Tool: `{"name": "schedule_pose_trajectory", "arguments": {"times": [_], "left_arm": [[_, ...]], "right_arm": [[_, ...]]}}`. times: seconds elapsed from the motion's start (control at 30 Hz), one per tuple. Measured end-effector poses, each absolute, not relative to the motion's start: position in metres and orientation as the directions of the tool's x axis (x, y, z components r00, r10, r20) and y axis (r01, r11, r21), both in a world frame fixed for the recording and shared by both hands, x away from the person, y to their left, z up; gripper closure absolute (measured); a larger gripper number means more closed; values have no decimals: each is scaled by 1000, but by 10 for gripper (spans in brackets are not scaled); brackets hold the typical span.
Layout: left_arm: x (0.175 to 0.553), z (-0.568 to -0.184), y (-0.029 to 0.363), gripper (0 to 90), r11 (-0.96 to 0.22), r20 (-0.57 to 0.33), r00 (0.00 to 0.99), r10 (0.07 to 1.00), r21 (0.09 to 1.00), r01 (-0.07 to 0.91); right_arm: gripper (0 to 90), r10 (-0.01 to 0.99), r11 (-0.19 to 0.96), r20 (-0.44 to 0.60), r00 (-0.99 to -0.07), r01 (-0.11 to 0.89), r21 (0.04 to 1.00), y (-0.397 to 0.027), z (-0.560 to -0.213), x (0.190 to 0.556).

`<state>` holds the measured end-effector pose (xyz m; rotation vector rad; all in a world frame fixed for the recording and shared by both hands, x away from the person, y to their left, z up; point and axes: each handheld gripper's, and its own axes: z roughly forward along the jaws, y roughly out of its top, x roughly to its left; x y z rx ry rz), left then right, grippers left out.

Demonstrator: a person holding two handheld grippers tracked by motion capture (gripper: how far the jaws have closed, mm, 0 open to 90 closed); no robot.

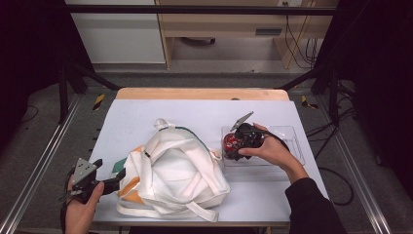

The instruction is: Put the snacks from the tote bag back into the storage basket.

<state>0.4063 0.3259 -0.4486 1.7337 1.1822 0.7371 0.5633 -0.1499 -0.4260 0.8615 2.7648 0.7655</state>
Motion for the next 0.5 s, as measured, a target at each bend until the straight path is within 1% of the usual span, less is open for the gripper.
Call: {"name": "schedule_pose_trajectory", "arguments": {"times": [0.13,0.4,0.5], "left_arm": [[406,-448,327,74,-151,-8,369,929,903,402],[406,-448,328,74,-149,-9,366,931,904,402],[406,-448,328,74,-143,-14,364,931,904,402]], "right_arm": [[64,551,713,5,-835,473,518,-151,-423,562],[64,564,700,8,-826,483,526,-153,-416,559],[64,555,704,7,-832,475,528,-156,-413,556]]}}
